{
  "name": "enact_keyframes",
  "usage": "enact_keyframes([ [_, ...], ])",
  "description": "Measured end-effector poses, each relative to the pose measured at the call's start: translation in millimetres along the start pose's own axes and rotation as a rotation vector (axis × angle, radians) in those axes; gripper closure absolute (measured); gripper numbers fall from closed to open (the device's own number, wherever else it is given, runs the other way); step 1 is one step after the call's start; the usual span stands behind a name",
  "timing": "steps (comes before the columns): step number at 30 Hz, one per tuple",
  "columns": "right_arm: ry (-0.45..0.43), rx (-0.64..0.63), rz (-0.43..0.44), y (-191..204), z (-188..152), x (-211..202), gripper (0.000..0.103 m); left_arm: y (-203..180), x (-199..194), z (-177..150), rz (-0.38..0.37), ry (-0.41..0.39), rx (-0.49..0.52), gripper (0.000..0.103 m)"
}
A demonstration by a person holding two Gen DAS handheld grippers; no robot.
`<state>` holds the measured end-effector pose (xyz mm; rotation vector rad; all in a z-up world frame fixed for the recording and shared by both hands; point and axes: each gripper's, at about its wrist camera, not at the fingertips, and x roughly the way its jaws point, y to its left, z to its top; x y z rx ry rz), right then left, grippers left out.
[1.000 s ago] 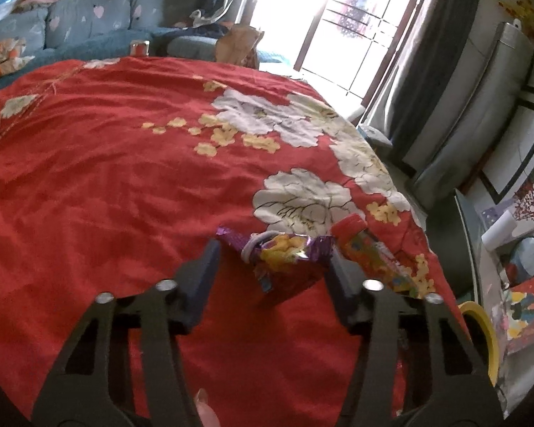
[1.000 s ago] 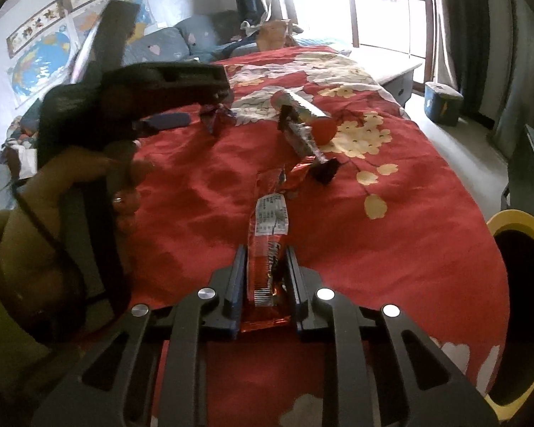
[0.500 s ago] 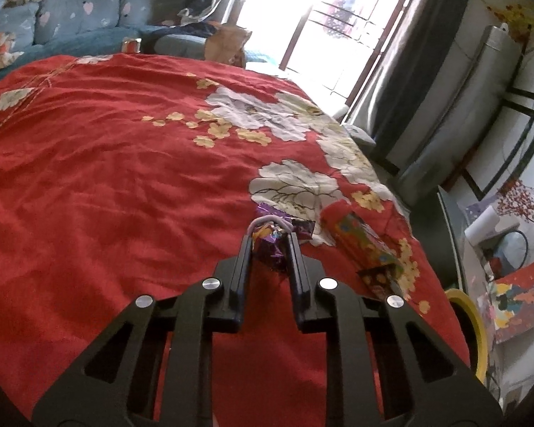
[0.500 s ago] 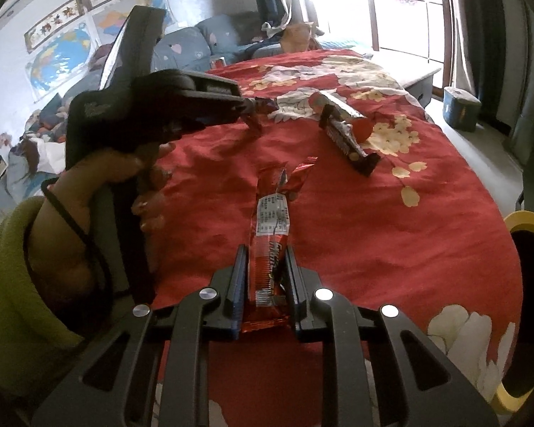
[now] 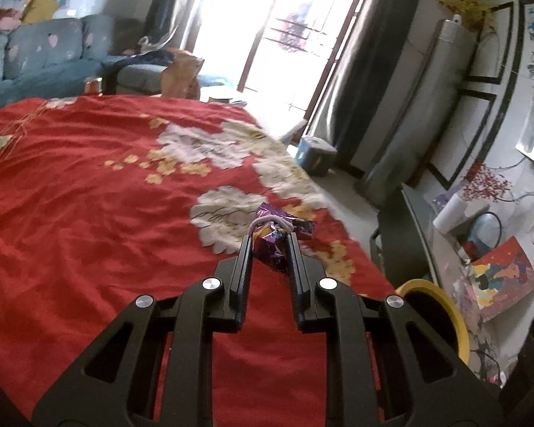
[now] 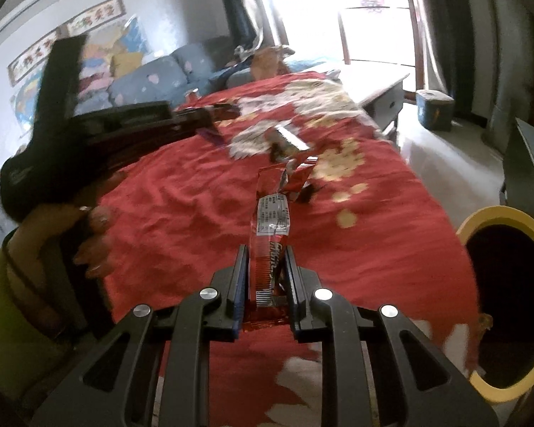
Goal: Collect trash
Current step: 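Carry the purple wrapper and red bar wrapper in both tools over the bin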
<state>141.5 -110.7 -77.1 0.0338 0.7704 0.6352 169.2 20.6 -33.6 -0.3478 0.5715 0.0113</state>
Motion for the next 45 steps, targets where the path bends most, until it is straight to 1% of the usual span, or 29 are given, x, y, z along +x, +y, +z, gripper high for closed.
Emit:
enact_keyframes([
  [9,-0.06,0.103,-0.079,-44.2,7.9,-22.6,0.084,-34.8,-11.7,0.2,-0.079,-0.014,0.065,0.089],
  [22,-0.128,0.226,-0.189,-106.6,8.4,-51.5,0.084,-84.3,-14.8,-12.6,-0.162,0.011,0.148,0.089],
  [38,-0.165,0.343,-0.284,-165.2,-6.5,-75.1,0.084,-145.0,-1.8,-31.3,-0.247,0.057,0.265,0.089],
  [45,-0.171,0.403,-0.322,-191.1,-14.7,-82.9,0.084,-176.5,7.3,-46.1,-0.288,0.089,0.325,0.089],
])
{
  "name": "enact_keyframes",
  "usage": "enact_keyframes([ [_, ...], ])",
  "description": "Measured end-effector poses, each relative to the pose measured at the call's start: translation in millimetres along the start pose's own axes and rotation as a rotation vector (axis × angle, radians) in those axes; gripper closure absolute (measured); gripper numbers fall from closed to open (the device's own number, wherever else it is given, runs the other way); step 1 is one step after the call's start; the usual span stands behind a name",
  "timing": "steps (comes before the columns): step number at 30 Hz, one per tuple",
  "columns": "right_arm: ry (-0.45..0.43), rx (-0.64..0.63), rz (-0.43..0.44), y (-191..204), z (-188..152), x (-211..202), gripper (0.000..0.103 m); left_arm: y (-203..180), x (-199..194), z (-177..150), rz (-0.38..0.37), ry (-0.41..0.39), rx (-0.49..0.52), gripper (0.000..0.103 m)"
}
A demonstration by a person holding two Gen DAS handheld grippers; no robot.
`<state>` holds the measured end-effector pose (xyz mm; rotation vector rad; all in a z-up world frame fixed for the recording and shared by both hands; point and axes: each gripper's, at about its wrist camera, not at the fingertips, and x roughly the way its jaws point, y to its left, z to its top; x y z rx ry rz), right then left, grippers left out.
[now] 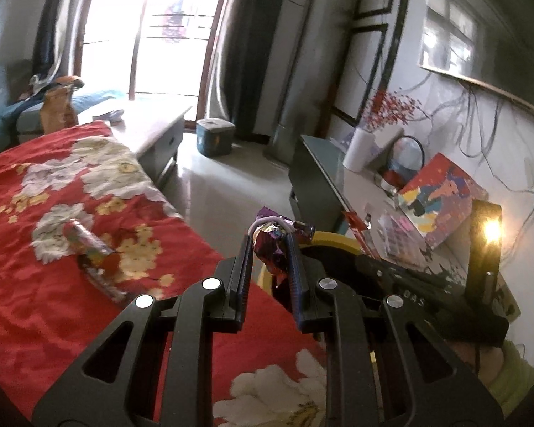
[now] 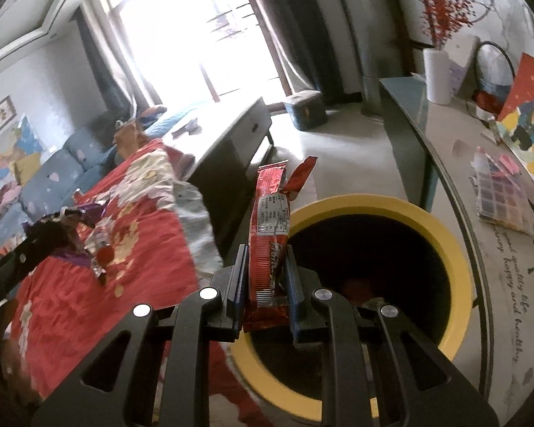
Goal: Collect trash
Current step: 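Carry the purple wrapper and red bar wrapper in both tools over the bin, then open both tools over the bin to drop the wrappers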
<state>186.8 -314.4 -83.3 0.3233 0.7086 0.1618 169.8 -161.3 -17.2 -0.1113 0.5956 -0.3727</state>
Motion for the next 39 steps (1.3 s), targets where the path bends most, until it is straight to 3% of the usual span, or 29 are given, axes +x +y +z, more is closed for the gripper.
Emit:
enact_keyframes([
  [16,0.009,0.115,-0.048,-60.8,-1.6,2.0,0.084,-46.9,44.9,-19.8,-0.054,0.09,0.114,0.089],
  [30,0.041,0.16,-0.052,-84.6,-9.1,9.6,0.082,-57.9,86.4,-36.2,-0.08,0.183,0.15,0.089],
  [33,0.043,0.166,-0.052,-87.6,-9.5,10.0,0.077,-56.2,88.1,-36.1,-0.084,0.183,0.138,0.087],
  [35,0.041,0.167,-0.055,-88.6,-9.1,9.9,0.069,-54.0,85.1,-35.2,-0.08,0.17,0.13,0.064],
  [39,0.036,0.161,-0.057,-86.1,-8.5,9.5,0.06,-44.6,76.8,-29.9,-0.069,0.139,0.099,0.041],
])
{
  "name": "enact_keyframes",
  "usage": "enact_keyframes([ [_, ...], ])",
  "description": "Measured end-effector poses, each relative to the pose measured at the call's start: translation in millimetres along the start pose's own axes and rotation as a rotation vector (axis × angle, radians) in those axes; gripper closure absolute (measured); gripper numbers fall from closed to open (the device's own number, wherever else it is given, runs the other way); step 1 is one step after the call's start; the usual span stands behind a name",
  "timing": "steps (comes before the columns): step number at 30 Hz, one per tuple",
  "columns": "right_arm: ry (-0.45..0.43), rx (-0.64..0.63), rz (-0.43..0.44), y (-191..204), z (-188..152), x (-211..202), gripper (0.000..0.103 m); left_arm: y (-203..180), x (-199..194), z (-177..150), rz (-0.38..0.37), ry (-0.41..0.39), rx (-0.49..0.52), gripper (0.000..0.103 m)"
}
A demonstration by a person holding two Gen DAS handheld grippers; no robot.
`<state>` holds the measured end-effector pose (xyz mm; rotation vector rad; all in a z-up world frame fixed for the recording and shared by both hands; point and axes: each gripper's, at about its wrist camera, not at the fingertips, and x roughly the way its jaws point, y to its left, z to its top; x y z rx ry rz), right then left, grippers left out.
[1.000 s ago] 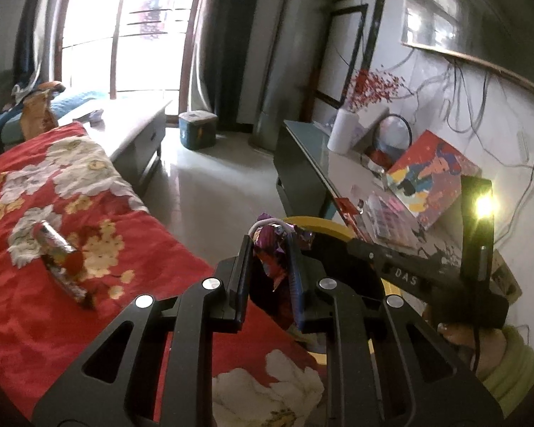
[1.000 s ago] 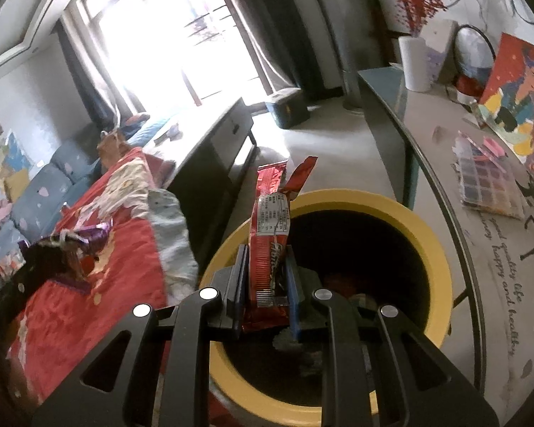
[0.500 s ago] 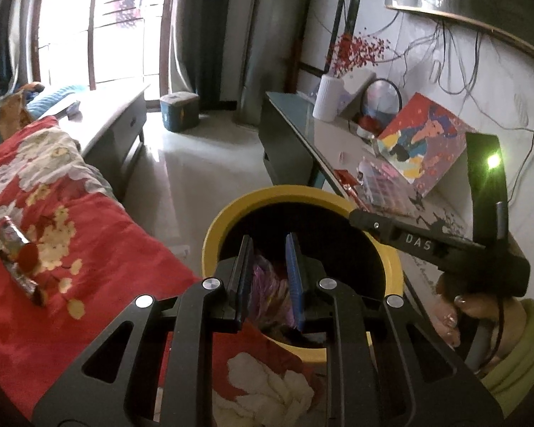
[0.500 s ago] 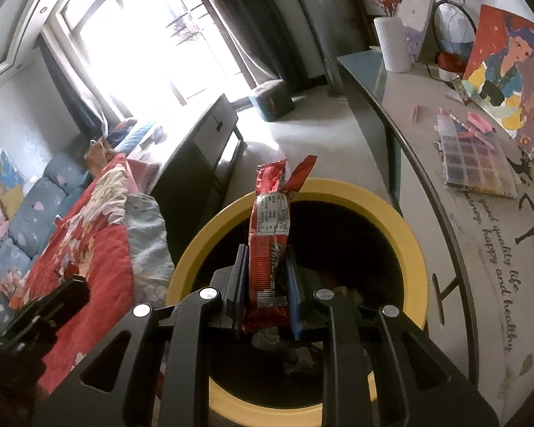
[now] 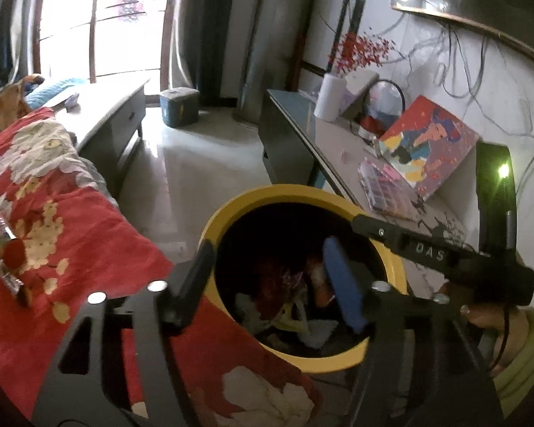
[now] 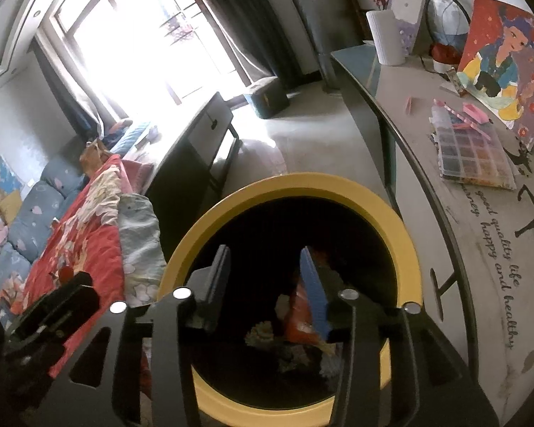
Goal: Collect trash
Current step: 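Open both tools over the bin to drop the wrappers, then move both open tools back to the candy tube and dark wrapper on the bed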
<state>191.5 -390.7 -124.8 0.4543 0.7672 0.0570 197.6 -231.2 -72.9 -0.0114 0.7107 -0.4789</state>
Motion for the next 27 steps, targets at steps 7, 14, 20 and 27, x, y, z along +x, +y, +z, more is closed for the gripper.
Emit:
enact_keyframes([
  [7,-0.015,-0.021,0.008,11.5,0.8,-4.4,0.054,10.1,-18.3,7.0,0.037,-0.057,-0.041,0.013],
  [14,-0.033,-0.067,0.032,34.8,0.5,-11.9,0.051,28.2,-38.1,11.9,0.083,-0.105,-0.097,0.011],
  [20,-0.047,-0.114,0.064,60.6,-2.2,-16.7,0.048,45.4,-54.2,14.0,0.116,-0.143,-0.141,0.011],
  [27,-0.052,-0.17,0.099,87.2,-7.3,-20.0,0.044,67.1,-74.7,13.7,0.153,-0.186,-0.186,0.011],
])
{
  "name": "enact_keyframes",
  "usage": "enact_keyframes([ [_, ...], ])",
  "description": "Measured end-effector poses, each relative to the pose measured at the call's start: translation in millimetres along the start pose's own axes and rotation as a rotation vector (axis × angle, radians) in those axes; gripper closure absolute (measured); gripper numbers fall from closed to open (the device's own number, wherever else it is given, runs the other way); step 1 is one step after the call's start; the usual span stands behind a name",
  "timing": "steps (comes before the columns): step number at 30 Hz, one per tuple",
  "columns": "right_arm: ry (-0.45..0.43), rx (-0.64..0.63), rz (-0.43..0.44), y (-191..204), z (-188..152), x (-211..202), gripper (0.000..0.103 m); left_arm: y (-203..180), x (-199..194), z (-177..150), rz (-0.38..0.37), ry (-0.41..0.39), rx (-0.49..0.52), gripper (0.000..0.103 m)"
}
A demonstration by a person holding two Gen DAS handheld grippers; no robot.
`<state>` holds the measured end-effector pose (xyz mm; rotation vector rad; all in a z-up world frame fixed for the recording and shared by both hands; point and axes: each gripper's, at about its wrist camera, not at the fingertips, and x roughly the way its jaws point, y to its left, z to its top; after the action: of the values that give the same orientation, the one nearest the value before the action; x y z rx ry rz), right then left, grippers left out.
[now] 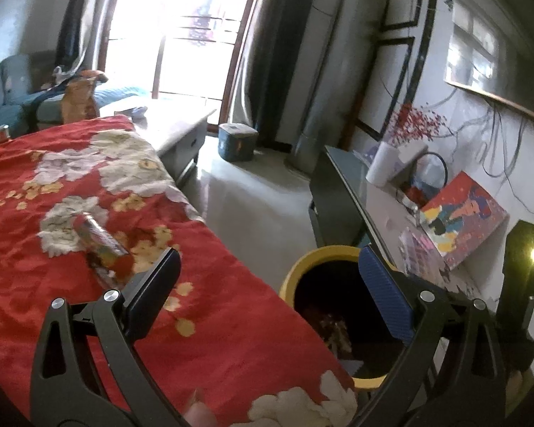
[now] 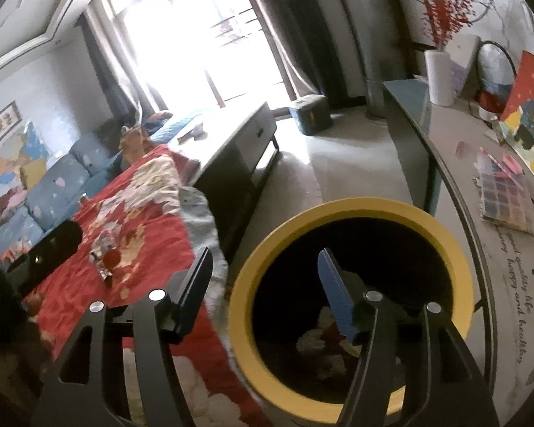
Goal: Collect trash
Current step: 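Move both open tools back to the candy tube and dark wrapper on the bed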
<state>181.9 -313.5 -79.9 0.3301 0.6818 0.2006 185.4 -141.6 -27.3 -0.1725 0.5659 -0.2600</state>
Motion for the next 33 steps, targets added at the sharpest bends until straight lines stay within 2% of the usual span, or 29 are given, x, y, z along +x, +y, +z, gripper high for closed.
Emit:
enact_keyframes([
  [15,0.022,-0.121,0.08,64.2,-8.0,3.7,0.043,46.3,-26.5,9.0,0.067,-0.063,-0.075,0.011],
  [33,0.1,-0.305,0.172,151.9,-21.6,31.6,0.042,121.8,-48.9,16.5,0.157,-0.104,-0.23,0.011],
])
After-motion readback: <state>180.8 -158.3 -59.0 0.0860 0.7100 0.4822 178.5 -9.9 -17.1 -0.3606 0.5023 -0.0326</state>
